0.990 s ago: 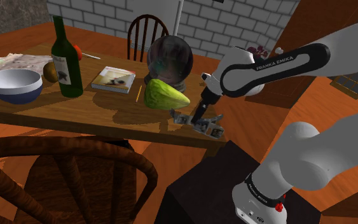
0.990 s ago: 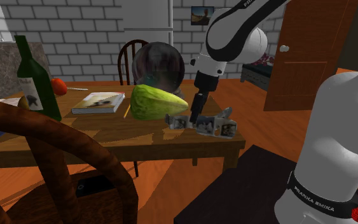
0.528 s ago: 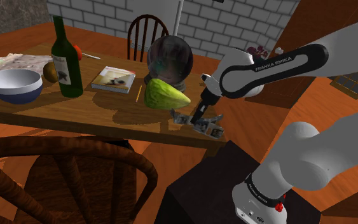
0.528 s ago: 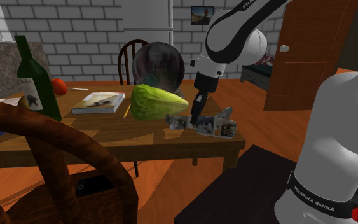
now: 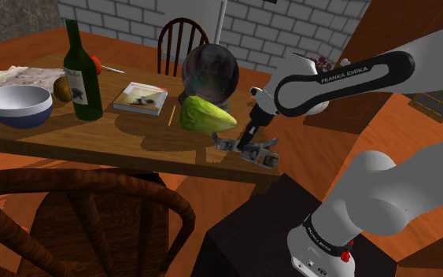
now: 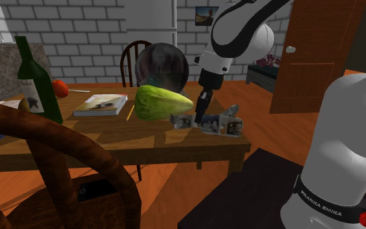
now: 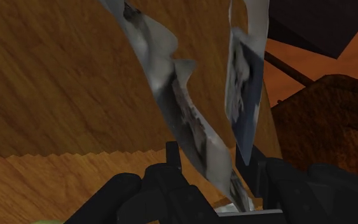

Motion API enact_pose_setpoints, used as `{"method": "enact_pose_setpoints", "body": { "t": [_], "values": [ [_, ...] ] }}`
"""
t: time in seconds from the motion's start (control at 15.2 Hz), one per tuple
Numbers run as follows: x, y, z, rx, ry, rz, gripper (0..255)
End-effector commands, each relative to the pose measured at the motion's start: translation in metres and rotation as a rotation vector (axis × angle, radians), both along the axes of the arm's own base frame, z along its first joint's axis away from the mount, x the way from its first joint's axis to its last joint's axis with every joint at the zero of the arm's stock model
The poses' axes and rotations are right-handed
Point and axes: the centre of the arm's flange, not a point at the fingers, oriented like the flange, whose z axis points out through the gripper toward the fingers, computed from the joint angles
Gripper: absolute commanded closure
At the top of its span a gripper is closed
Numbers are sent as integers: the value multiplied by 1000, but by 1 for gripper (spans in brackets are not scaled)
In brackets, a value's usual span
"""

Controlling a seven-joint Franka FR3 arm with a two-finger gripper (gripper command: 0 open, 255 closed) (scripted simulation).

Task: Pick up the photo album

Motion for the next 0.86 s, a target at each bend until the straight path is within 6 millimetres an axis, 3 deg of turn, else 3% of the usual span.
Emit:
{"method": "enact_pose_setpoints", "body": {
  "t": [0.0, 0.66, 0.79],
  "values": [
    [0, 0, 11, 0, 0, 0, 255],
    [0, 0, 63, 0, 0, 0, 255],
    [0, 0, 64, 0, 0, 0, 255]
  ]
}}
